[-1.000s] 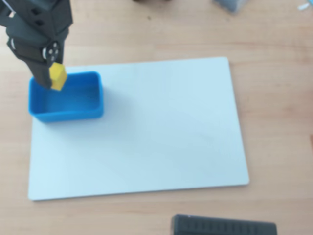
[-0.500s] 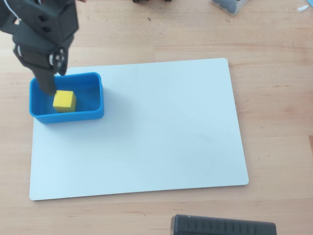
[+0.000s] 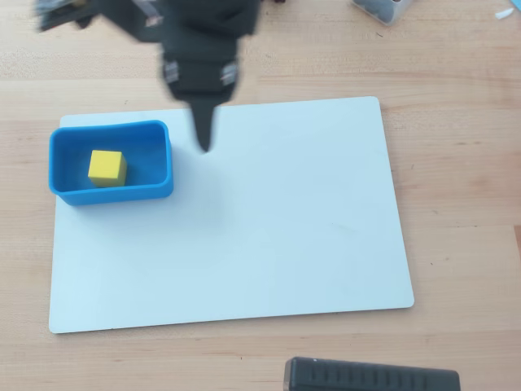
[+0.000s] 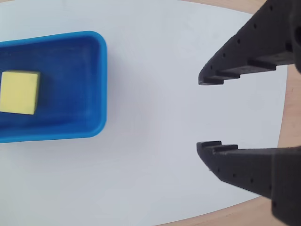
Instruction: Pick up yellow cube and drop it in the blue rectangular bin
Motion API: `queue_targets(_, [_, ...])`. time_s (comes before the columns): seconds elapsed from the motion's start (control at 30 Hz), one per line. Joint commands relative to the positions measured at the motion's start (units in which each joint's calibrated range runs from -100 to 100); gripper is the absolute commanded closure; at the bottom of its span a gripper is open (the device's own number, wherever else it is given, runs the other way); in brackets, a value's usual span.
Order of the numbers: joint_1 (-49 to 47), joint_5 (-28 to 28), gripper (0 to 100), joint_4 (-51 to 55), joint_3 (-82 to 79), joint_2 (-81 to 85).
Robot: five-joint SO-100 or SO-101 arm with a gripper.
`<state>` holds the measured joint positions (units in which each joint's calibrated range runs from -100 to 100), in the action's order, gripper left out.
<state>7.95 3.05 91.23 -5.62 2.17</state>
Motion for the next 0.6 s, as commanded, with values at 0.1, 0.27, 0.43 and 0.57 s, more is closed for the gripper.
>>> queue_targets(0.1, [-6.15,-1.17,98,-5.85,-18.56,25.00])
queue_targets(0.27, [-6.24,-1.17,98,-13.86,-34.56,37.45])
queue_targets(0.43, [-5.12,-0.83,98,-21.29,-47.92,45.34])
queue_targets(0.57, [-3.15,-0.78,98,-28.72,-56.11,47.85])
